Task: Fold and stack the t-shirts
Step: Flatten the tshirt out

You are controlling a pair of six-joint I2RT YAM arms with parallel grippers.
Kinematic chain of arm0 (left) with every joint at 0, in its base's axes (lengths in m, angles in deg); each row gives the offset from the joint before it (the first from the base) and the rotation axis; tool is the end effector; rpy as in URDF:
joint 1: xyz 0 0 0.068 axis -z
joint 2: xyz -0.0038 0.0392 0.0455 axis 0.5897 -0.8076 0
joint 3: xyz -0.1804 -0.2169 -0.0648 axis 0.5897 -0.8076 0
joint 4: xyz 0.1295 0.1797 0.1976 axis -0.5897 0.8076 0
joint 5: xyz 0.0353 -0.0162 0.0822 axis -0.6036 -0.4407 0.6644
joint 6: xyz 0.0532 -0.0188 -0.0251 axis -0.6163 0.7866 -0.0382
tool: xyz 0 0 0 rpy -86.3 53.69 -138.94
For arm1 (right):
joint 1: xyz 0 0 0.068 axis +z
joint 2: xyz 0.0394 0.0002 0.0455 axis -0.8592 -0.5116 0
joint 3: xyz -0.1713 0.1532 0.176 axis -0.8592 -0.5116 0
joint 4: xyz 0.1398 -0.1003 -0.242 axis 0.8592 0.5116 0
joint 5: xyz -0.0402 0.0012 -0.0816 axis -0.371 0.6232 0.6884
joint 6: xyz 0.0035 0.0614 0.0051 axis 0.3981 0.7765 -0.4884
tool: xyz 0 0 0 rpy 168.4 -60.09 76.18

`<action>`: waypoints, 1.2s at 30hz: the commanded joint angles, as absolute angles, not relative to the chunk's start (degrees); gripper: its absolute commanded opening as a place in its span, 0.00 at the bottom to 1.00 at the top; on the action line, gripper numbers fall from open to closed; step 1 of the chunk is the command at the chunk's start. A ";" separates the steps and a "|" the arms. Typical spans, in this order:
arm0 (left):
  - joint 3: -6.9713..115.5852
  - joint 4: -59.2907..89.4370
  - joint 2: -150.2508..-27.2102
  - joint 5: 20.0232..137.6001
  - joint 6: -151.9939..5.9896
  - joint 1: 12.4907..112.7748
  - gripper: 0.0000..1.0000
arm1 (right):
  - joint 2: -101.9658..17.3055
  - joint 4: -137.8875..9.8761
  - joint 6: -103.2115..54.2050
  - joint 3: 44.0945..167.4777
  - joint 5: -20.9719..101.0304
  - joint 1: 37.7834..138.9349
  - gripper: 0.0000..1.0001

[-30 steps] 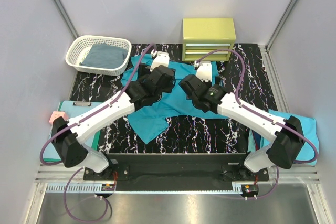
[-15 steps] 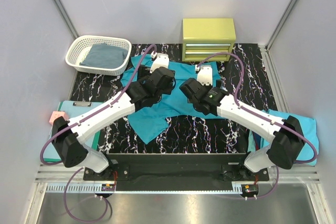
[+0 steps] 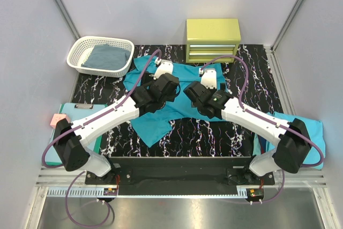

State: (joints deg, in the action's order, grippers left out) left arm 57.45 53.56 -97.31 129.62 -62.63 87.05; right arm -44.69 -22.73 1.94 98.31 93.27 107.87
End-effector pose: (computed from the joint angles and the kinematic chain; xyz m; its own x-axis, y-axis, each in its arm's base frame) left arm 0.2485 -0.2559 0.3331 -0.5151 0.1973 -0.8341 0.0843 0.9801 0.1798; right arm 0.2457 0.2288 0.2867 -0.6118 -0.1143 -0.7827 0.0794 0.9756 -0.2045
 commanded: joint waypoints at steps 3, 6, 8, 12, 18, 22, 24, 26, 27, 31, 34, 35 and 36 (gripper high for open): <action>56.93 53.30 -95.06 129.61 -60.50 87.64 0.97 | -43.16 -23.99 1.82 98.00 92.50 108.28 0.99; 56.49 53.65 -94.89 129.44 -59.80 87.81 0.97 | -43.51 -24.52 1.82 97.39 91.62 108.28 0.99; 56.06 54.18 -94.62 129.44 -59.19 87.90 0.97 | -43.52 -24.70 1.99 96.60 90.83 108.28 0.99; 54.83 55.06 -93.40 129.52 -58.13 88.08 0.97 | -43.52 -26.01 2.26 94.76 89.77 108.28 0.99; 52.89 56.11 -92.43 128.38 -55.93 88.16 0.97 | -45.18 -27.77 1.73 93.70 87.49 108.19 0.98; 51.75 56.55 -91.99 128.21 -54.70 88.69 0.97 | -46.85 -29.79 0.85 92.91 85.82 108.19 0.98; 51.13 56.82 -91.99 128.21 -54.26 88.78 0.97 | -48.26 -30.15 0.68 92.99 85.29 108.19 0.98; 50.78 57.17 -91.81 128.29 -54.00 88.78 0.97 | -49.22 -30.58 0.50 93.26 84.94 108.28 0.98; 50.69 57.25 -91.72 128.38 -53.91 88.78 0.97 | -49.49 -30.94 -0.02 93.43 84.50 108.28 0.98; 50.52 57.69 -91.46 128.91 -53.91 88.78 0.97 | -50.54 -31.82 -1.43 95.18 84.06 108.19 0.98; 50.78 58.31 -91.46 129.43 -53.91 88.78 0.97 | -51.33 -32.34 -2.40 95.89 83.79 108.28 0.98; 50.78 58.48 -91.29 129.61 -53.91 88.78 0.97 | -51.69 -32.52 -2.66 96.07 83.71 108.28 0.98; 50.78 58.66 -91.20 129.70 -53.82 88.78 0.97 | -52.04 -32.78 -3.36 96.33 83.44 108.28 0.98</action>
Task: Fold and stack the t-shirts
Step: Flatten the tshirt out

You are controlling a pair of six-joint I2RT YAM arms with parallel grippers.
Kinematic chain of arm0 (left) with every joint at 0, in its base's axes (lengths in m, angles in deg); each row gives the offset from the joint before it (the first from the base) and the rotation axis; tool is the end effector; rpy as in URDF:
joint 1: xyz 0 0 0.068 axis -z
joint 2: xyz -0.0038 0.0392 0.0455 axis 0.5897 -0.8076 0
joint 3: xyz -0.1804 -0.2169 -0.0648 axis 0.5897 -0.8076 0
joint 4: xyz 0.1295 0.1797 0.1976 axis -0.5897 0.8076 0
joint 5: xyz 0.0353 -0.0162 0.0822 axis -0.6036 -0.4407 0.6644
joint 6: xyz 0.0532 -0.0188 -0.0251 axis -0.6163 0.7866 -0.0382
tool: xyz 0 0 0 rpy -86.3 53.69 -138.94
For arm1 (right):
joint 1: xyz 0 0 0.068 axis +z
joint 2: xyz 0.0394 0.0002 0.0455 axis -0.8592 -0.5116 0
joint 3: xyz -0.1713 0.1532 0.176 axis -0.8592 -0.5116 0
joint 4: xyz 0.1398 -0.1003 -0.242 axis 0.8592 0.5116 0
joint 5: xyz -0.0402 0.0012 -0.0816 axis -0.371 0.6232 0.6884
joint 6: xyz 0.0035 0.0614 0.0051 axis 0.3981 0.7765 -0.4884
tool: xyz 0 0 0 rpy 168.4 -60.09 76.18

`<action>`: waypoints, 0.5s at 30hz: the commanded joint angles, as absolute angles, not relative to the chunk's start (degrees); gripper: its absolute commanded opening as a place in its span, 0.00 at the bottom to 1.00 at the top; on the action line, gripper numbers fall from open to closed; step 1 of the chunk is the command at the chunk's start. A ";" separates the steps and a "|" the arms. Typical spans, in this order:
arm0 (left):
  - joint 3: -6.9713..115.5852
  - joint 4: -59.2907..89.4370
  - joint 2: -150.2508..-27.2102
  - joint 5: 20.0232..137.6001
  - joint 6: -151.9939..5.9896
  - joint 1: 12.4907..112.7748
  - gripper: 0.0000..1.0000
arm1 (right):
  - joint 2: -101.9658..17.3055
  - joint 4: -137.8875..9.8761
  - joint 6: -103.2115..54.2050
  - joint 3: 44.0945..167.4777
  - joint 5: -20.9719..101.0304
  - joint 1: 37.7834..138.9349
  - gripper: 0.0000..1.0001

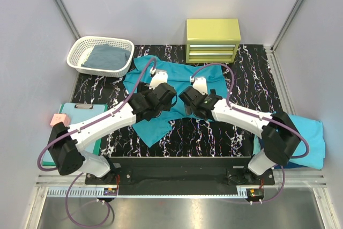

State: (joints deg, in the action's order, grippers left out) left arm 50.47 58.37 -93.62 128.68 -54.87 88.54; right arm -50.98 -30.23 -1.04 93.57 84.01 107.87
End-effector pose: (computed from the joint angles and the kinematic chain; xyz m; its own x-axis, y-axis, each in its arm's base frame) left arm 0.2238 -0.2399 0.3037 -0.5973 0.1683 -0.7842 0.0616 0.9845 0.1643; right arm 0.2541 0.2469 0.2260 -0.7058 -0.1870 -0.6833 -0.0661 0.9777 -0.1993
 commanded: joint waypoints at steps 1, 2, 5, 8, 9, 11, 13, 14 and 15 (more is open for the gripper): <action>50.43 58.75 -90.76 130.22 -53.73 88.78 0.97 | -52.39 -32.78 -3.54 96.94 83.35 108.19 0.98; 50.25 58.75 -90.58 130.23 -53.73 88.78 0.97 | -53.09 -32.78 -3.81 97.30 83.35 108.19 0.98; 49.64 58.84 -90.14 130.66 -53.73 88.78 0.97 | -54.32 -32.79 -4.42 98.79 82.83 108.27 0.98; 48.85 58.92 -89.44 131.10 -53.56 88.78 0.98 | -55.55 -33.05 -4.77 100.11 82.65 108.27 0.98; 48.32 58.84 -89.35 131.72 -53.56 88.78 0.98 | -55.73 -33.05 -4.77 100.29 82.65 108.19 0.98; 47.88 58.84 -89.52 132.16 -53.56 88.69 0.99 | -56.78 -33.57 -4.77 100.29 82.22 107.58 0.98; 47.44 58.92 -89.70 132.16 -53.56 88.25 0.99 | -57.66 -33.58 -4.16 100.11 81.07 106.61 0.99; 47.27 58.92 -89.53 131.90 -53.38 88.08 0.99 | -57.58 -33.66 -3.29 99.94 79.76 105.21 0.99; 46.83 58.92 -89.26 131.29 -53.12 87.64 0.99 | -57.58 -33.75 -2.85 99.50 78.97 104.33 0.99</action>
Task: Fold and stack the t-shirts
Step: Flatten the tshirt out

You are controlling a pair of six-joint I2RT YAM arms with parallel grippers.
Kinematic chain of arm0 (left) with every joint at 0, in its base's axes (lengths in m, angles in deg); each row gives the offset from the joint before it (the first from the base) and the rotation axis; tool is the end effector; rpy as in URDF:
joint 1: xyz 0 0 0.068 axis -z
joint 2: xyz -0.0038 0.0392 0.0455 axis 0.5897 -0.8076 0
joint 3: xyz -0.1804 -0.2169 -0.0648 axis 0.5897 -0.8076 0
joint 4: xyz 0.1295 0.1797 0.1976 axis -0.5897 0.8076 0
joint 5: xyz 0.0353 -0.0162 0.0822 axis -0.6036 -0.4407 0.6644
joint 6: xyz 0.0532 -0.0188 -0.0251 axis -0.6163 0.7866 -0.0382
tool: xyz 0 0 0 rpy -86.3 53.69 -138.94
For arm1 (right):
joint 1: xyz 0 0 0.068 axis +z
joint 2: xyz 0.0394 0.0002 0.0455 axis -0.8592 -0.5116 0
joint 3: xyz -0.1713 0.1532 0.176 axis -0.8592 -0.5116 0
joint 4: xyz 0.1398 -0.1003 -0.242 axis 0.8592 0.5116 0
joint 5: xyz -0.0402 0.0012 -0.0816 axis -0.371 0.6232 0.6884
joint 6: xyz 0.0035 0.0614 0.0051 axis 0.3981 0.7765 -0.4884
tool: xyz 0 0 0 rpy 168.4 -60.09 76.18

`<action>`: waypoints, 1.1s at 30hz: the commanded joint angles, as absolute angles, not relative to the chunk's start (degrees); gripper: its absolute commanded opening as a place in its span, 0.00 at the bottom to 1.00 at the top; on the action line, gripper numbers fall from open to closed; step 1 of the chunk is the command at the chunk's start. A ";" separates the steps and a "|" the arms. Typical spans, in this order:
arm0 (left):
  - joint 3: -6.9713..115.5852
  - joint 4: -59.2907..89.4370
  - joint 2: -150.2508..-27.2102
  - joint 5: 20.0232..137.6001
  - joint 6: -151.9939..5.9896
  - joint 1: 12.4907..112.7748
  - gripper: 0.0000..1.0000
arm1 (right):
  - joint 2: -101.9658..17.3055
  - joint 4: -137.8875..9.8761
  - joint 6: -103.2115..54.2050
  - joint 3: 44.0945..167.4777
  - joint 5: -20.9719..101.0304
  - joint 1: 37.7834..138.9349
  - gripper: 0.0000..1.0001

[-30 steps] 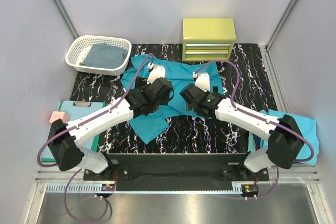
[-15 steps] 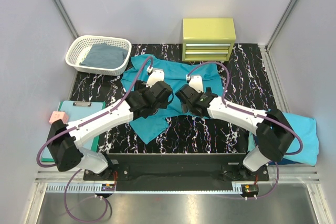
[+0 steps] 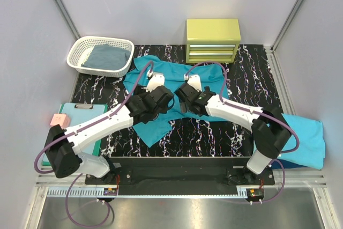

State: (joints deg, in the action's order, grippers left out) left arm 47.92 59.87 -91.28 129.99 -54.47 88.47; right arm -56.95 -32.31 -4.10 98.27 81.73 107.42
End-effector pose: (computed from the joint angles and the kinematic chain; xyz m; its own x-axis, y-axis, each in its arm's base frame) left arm 0.2160 -0.2278 0.2991 -0.6030 0.1799 -0.7772 0.0437 0.9802 0.1930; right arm 0.2746 0.2679 0.2183 -0.7095 -0.2249 -0.6679 -0.1188 0.9723 -0.2012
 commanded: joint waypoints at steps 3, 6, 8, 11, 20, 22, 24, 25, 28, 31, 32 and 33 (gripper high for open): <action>45.86 58.84 -87.95 130.06 -52.15 87.02 0.99 | -56.00 -34.45 -1.79 98.45 76.85 102.30 0.99; 45.42 58.84 -87.24 129.70 -52.06 87.02 0.99 | -54.94 -34.63 -1.96 98.36 76.41 101.60 0.99; 45.16 58.84 -86.63 129.70 -51.80 86.93 0.99 | -54.50 -34.63 -1.88 98.36 76.06 101.42 0.99; 44.45 58.57 -85.57 128.65 -51.01 86.85 0.99 | -53.89 -35.33 -1.17 97.92 75.01 101.33 0.99; 42.52 58.57 -83.64 125.04 -49.34 86.67 0.99 | -52.83 -36.83 0.76 95.37 70.96 99.49 0.99; 42.61 58.66 -83.20 124.78 -49.25 86.67 0.98 | -52.65 -37.00 0.59 95.72 70.70 99.57 0.99; 42.78 58.75 -82.76 124.43 -49.34 86.76 0.98 | -52.66 -37.00 0.59 96.42 70.44 99.57 0.98; 42.87 58.75 -82.58 124.43 -49.42 86.67 0.98 | -52.74 -36.92 0.24 96.68 70.26 99.57 0.99; 43.22 58.92 -81.79 124.43 -49.60 86.67 0.98 | -53.53 -37.00 -0.81 97.74 70.00 99.57 0.98; 42.96 58.49 -81.35 123.55 -49.51 86.67 0.98 | -54.32 -35.34 -2.04 100.37 69.38 99.57 0.98; 42.87 58.22 -81.53 123.20 -49.77 86.67 0.98 | -54.41 -34.99 -2.40 101.77 69.21 99.66 0.98; 43.04 58.31 -82.22 123.11 -50.65 86.76 0.98 | -54.41 -34.46 -2.66 102.30 68.94 99.57 0.98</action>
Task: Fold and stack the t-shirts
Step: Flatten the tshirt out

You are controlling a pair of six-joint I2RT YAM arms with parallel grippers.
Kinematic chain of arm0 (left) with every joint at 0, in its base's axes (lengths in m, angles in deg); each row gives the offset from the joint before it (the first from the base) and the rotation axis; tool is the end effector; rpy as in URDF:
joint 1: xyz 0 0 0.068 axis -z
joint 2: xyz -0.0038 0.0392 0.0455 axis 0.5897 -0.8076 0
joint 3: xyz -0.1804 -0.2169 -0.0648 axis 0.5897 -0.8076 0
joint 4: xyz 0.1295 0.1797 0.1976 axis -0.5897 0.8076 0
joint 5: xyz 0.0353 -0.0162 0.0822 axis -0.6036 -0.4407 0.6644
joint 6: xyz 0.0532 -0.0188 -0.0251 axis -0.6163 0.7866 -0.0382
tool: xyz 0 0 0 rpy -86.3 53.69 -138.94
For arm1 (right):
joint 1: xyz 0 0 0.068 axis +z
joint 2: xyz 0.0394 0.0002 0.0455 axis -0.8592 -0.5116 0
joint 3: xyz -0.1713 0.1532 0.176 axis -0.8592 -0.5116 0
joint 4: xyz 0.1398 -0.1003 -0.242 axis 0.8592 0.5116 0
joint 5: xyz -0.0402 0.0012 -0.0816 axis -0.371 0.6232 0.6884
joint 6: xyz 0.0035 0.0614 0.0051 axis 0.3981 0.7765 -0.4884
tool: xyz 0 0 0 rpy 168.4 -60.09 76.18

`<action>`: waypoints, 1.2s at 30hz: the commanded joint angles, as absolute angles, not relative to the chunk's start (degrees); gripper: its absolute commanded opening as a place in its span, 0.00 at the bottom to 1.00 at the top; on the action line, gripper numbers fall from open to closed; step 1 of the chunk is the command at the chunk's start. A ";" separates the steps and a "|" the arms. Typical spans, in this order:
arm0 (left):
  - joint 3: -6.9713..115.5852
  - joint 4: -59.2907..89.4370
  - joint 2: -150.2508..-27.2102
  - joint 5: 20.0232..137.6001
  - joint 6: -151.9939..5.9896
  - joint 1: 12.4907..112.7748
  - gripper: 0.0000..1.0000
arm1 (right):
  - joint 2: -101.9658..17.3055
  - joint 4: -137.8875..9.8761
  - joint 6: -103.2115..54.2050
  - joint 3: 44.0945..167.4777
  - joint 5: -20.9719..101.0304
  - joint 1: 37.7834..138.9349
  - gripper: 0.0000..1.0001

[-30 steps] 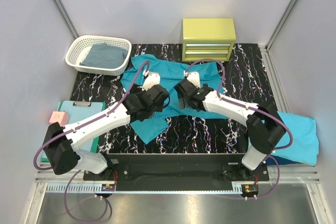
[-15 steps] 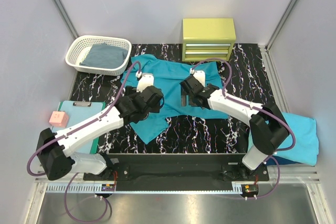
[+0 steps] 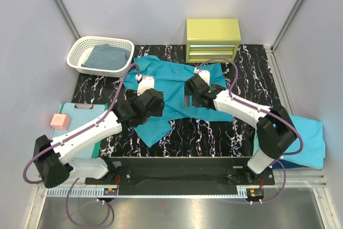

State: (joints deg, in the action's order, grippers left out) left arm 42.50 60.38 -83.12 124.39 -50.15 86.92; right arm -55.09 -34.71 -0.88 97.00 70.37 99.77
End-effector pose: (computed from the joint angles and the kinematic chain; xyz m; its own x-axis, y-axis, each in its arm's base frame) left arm 0.1982 -0.1981 0.3020 -0.6314 0.0624 -0.7730 0.0323 0.9980 0.0543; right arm 0.3018 0.2345 0.2213 -0.7714 -0.0448 -0.6348 -0.0564 0.9984 -0.0019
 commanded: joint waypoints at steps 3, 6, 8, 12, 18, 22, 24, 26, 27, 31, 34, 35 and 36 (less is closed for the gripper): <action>44.01 58.40 -83.90 123.55 -52.59 86.67 0.98 | -53.36 -33.49 -2.49 103.10 68.68 99.57 0.98; 44.71 58.13 -84.95 123.20 -53.38 86.67 0.98 | -52.14 -32.35 -2.40 102.40 69.55 99.57 0.98; 44.98 57.70 -85.83 123.20 -53.64 86.67 0.98 | -49.95 -31.55 -2.75 100.74 71.40 99.57 0.98; 45.24 57.08 -86.27 121.70 -52.68 86.67 0.98 | -46.95 -31.99 -3.02 97.04 72.54 99.57 0.98; 43.75 56.55 -84.17 120.56 -52.50 86.67 0.98 | -47.29 -34.63 -5.12 94.40 70.10 95.81 0.99; 39.81 56.55 -82.59 119.25 -49.87 86.67 0.98 | -52.38 -35.86 -6.27 96.15 67.62 93.25 0.99; 38.39 56.29 -81.36 118.10 -47.85 86.67 0.98 | -54.32 -37.08 -6.62 97.03 66.31 93.16 0.99; 36.46 56.29 -80.30 117.14 -46.27 86.67 0.98 | -56.33 -37.70 -6.88 98.09 65.60 92.90 0.99; 35.93 56.38 -79.95 116.87 -45.83 86.76 0.98 | -57.04 -38.05 -6.88 98.44 64.38 92.37 0.99; 33.21 57.42 -77.23 116.52 -43.54 86.93 0.96 | -59.51 -38.15 -7.15 101.42 63.40 92.02 0.98; 31.89 58.30 -75.21 116.51 -41.87 87.37 0.95 | -59.07 -38.23 -6.62 103.44 63.14 92.02 0.98; 31.71 58.74 -74.85 117.13 -40.65 87.55 0.95 | -58.29 -38.15 -6.53 103.89 63.14 92.10 0.97; 31.62 59.18 -74.50 117.39 -40.11 87.72 0.95 | -57.85 -38.23 -6.45 104.33 63.14 92.10 0.97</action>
